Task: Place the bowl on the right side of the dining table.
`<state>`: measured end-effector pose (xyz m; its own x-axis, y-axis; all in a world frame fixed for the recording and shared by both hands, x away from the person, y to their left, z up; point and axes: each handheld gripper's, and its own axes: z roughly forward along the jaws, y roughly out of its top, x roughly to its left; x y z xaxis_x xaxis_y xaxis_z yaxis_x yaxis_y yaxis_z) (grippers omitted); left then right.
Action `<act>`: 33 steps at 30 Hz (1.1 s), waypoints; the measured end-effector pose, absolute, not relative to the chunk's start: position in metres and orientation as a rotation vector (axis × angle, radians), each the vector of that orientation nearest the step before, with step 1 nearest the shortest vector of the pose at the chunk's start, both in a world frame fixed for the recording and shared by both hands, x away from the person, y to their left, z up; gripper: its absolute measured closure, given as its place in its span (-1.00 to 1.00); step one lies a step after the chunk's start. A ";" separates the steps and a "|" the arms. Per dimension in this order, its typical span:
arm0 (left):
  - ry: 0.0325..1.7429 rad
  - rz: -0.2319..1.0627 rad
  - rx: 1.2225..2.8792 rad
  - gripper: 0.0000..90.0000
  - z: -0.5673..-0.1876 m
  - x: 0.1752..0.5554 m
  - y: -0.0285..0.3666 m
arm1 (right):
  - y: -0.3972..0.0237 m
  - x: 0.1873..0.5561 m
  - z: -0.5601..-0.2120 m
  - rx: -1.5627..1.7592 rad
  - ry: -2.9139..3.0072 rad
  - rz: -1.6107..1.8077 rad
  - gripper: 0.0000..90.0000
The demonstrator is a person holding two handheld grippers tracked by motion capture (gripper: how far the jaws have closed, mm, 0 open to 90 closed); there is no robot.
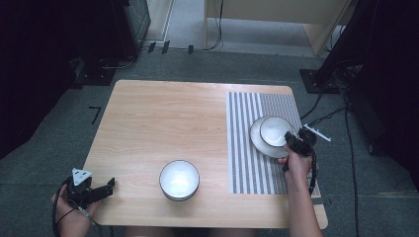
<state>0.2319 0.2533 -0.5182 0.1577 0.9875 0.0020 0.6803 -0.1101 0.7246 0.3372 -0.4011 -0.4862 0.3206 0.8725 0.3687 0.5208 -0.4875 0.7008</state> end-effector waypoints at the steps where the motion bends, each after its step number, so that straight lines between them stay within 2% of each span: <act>1: 1.583 0.681 1.857 -0.82 -0.518 0.232 0.253 | -0.401 0.337 -0.486 2.134 1.225 1.027 0.81; 24: 1.583 0.681 1.858 -0.82 -0.518 0.232 0.253 | -0.403 0.335 -0.484 2.167 1.177 1.087 0.60; 33: 1.583 0.681 1.858 -0.82 -0.518 0.232 0.253 | -0.404 0.334 -0.481 2.148 1.165 1.126 0.43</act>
